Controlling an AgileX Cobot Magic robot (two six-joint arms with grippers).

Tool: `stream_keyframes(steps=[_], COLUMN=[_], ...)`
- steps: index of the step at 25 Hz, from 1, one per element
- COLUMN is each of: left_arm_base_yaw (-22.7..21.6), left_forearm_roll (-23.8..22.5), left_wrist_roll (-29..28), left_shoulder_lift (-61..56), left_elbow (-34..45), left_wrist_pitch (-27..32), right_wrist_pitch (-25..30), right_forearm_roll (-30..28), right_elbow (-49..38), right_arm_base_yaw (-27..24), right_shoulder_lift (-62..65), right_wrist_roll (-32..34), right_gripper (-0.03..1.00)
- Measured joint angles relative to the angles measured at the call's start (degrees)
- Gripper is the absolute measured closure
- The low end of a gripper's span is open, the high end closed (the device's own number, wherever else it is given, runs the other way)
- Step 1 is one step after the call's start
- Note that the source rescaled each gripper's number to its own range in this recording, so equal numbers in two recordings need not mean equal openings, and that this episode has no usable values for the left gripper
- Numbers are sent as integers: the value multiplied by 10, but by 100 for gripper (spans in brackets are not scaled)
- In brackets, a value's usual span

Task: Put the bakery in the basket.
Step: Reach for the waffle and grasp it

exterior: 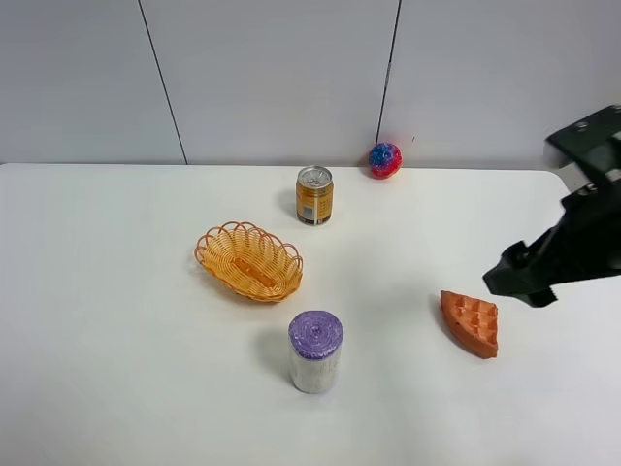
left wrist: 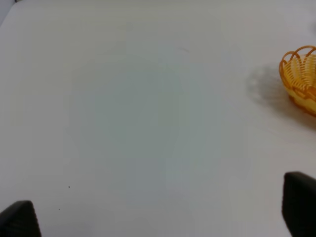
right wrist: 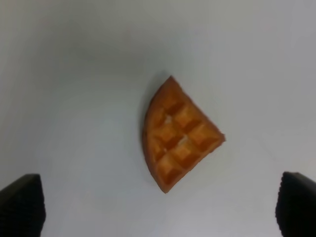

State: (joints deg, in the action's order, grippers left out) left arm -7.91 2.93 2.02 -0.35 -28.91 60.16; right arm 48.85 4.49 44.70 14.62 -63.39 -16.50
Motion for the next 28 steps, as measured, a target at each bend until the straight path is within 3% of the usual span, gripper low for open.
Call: stream_keyframes(steps=[11,19,28], left_arm_base_yaw=[0,0,0], left_forearm_roll=[0,0,0], left_wrist_roll=[-1,-1,-1], left_shoulder_lift=[0,0,0], left_elbow=[0,0,0], left_wrist_pitch=[0,0,0], right_wrist_pitch=[-95,-154,-188], right_forearm_roll=[-70,-67,-73], right_elbow=[1,2,2], right_arm_base_yaw=[12,12,12], right_shoulder_lift=[-183,-296,-382], right_wrist_roll=[-13,-54,-70], right_gripper=[11,19,19])
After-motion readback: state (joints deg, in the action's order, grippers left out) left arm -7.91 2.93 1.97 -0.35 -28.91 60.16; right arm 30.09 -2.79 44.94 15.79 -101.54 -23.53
